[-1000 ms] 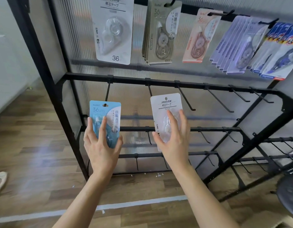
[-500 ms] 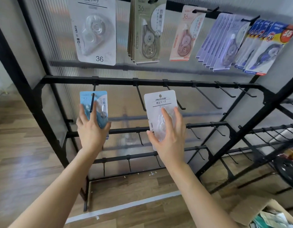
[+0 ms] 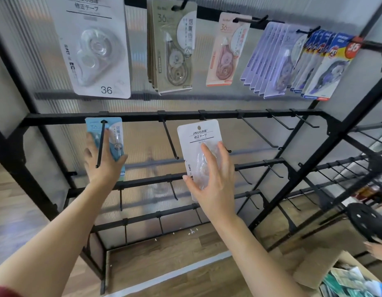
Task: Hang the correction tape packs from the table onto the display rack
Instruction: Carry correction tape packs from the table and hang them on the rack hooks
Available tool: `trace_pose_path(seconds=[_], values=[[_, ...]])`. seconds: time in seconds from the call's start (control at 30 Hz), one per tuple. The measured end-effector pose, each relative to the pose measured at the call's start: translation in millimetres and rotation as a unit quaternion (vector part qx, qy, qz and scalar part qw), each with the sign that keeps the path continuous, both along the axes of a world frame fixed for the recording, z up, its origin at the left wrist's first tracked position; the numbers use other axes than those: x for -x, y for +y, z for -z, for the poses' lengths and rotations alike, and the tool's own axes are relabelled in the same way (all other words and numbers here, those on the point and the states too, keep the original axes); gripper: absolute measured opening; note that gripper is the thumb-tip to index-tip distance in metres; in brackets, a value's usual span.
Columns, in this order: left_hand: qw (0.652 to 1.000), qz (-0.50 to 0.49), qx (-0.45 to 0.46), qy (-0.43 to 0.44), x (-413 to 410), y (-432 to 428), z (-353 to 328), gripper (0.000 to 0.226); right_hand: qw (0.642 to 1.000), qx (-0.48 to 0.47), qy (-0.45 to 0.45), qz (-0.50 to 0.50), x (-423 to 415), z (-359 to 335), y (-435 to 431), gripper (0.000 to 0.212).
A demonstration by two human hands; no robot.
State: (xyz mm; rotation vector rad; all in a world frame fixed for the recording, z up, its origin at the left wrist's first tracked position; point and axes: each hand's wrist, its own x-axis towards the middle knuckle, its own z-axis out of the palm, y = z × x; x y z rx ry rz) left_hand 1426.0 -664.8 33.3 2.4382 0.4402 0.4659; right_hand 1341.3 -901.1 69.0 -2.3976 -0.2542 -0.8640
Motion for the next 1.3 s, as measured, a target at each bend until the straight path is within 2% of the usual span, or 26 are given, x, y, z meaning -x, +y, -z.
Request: trace_pose_path(seconds=[0.2,0.53,0.8,1.1,1.3], values=[[1.0,-0.001,-0.016,0.008,10.8,-4.4,3.6,0.087,1.0,0.004,-0.004,-0.002,6.0,0.6,-3.0,0.072],[0.995,-0.026,0.0,-0.1,84.5,-21.1,-0.8,0.098,0.999,-0.007,-0.011,-0.03,35.4,-4.8,-11.4,0.07],[0.984,-0.018,-0.026,-0.176,137.4,-24.6,-28.3,0.081,0.997,-0.025,-0.03,-0.061,59.2,-18.1,-8.7,0.071],[0.973,0.024,-0.026,-0.228,122.3,-9.4,-66.9,0.074,0.997,-0.036,-0.049,-0.048,57.6,-33.3,20.9,0.07],[0.967,0.057,-0.045,-0.242,101.1,34.9,-86.5,0.071,0.994,-0.069,-0.084,-0.022,43.7,-55.7,66.3,0.069]])
